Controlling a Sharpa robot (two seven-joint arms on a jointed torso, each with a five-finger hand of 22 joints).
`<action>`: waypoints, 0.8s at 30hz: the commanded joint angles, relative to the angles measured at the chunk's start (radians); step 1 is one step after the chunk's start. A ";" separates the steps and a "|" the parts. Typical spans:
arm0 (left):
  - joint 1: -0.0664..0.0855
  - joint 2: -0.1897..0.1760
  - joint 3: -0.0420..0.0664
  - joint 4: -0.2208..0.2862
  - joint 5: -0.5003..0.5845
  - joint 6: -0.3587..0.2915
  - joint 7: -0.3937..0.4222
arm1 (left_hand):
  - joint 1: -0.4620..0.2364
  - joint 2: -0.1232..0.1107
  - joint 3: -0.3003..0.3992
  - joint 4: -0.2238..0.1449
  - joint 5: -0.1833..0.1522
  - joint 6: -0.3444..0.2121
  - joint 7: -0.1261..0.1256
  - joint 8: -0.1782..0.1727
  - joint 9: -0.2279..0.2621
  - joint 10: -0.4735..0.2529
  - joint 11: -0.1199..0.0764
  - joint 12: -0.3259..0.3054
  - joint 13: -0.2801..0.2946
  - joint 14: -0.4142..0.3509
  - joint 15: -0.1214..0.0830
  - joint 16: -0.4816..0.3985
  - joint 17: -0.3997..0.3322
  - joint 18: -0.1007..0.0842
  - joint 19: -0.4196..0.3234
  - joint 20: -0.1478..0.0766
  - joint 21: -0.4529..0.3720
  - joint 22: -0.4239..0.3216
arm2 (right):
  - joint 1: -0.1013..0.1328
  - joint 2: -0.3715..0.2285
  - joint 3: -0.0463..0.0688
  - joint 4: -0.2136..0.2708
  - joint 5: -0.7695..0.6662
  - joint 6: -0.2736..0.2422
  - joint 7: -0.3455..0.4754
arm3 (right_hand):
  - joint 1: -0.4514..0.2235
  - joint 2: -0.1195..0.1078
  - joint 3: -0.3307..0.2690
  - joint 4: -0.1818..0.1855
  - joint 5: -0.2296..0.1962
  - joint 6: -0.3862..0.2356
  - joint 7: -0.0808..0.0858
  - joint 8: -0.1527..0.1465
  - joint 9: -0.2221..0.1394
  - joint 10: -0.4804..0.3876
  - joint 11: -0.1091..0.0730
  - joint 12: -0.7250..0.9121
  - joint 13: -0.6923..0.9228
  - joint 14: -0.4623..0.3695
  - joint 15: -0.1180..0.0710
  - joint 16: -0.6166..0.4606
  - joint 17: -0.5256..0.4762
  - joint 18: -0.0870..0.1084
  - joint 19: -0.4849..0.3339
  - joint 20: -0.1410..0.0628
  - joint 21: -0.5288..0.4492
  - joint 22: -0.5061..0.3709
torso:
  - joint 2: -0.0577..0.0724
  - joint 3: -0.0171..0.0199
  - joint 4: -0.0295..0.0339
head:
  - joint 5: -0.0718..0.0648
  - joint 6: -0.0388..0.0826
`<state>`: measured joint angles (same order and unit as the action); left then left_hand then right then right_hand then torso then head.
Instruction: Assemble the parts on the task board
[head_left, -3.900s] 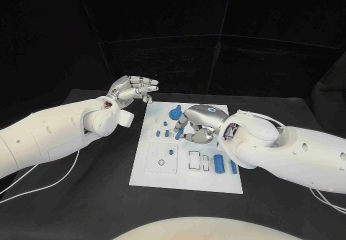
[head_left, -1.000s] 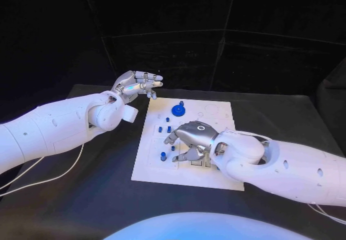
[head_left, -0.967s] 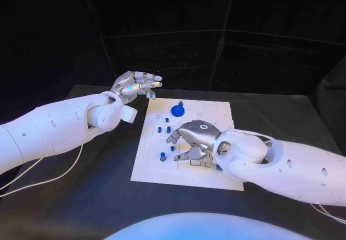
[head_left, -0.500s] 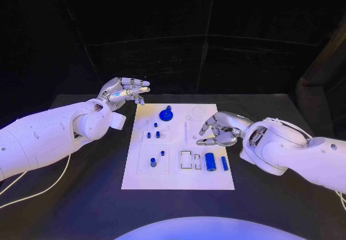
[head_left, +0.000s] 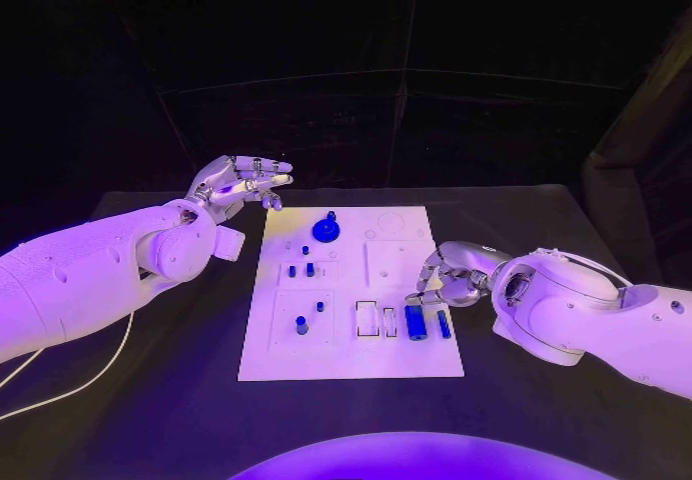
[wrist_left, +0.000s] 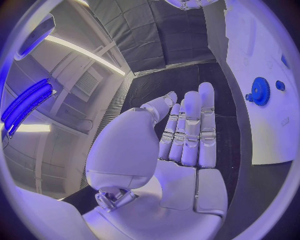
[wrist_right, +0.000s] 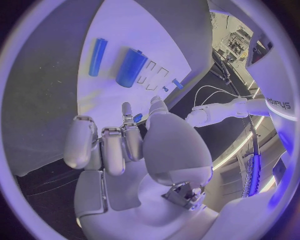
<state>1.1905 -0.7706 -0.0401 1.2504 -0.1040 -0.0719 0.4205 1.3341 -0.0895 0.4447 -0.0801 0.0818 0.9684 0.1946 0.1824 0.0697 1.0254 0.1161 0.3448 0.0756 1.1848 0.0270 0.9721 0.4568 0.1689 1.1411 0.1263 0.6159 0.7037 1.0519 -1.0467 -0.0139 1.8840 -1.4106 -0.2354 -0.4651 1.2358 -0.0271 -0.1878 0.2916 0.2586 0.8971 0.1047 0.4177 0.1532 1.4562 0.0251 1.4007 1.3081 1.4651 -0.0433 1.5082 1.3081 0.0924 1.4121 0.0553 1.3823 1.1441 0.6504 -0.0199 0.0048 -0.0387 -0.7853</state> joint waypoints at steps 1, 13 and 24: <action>0.001 0.000 0.001 0.002 0.004 0.011 0.004 | -0.005 0.004 -0.006 0.001 0.004 -0.004 -0.001 0.006 0.000 -0.006 0.002 0.005 0.001 -0.006 0.001 -0.002 -0.002 0.013 -0.009 -0.001 -0.006 -0.001 | -0.003 0.003 -0.002 0.003 -0.042 0.071 -0.089 | -0.021 0.007 -0.013 0.001 -0.020 -0.010 0.001 0.012 0.004 0.005 -0.002 0.004 0.031 0.078 -0.006 0.006 0.111 -0.014 0.007 0.001 0.006 0.005 | 0.000 0.0000 0.0013 | -0.002 -0.001; -0.001 -0.001 0.000 0.001 0.004 0.013 0.003 | -0.005 0.004 -0.006 0.001 0.004 -0.004 -0.001 0.006 0.000 -0.006 0.002 0.005 0.001 -0.006 0.001 -0.002 -0.002 0.013 -0.009 -0.001 -0.006 -0.001 | -0.019 0.019 -0.016 -0.007 -0.065 0.138 -0.155 | -0.095 -0.008 -0.037 0.002 -0.083 -0.015 -0.005 0.061 0.025 -0.004 -0.006 -0.011 0.027 0.077 -0.009 0.007 0.117 -0.015 0.006 -0.001 0.008 0.009 | 0.001 -0.0005 0.0019 | -0.005 -0.003; -0.001 -0.001 0.000 0.000 0.004 0.015 0.002 | -0.005 0.004 -0.006 0.001 0.004 -0.004 -0.001 0.006 0.000 -0.006 0.002 0.005 0.001 -0.006 0.001 -0.002 -0.002 0.013 -0.009 -0.001 -0.006 -0.001 | -0.049 0.062 -0.017 -0.032 -0.086 0.154 -0.163 | -0.097 -0.013 -0.024 0.000 -0.080 -0.015 -0.010 0.082 0.038 -0.005 -0.010 -0.015 0.030 0.077 -0.012 0.007 0.118 -0.015 0.006 -0.004 0.008 0.012 | 0.002 -0.0006 0.0012 | -0.004 -0.008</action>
<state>1.1879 -0.7716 -0.0406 1.2492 -0.1040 -0.0694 0.4191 1.3341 -0.0895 0.4448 -0.0801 0.0818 0.9684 0.1946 0.1824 0.0697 1.0254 0.1161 0.3447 0.0756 1.1848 0.0270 0.9721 0.4570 0.1690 1.1411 0.1263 0.6159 0.7039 1.0064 -0.9876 -0.0285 1.8552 -1.4752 -0.1059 -0.6130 1.1404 -0.0454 -0.2175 0.2908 0.1725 0.8860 0.1003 0.4980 0.1945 1.4522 0.0213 1.3898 1.3079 1.4651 -0.0505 1.5123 1.3078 0.0927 1.4120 0.0553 1.3861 1.1546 0.6518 -0.0206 0.0065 -0.0434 -0.7921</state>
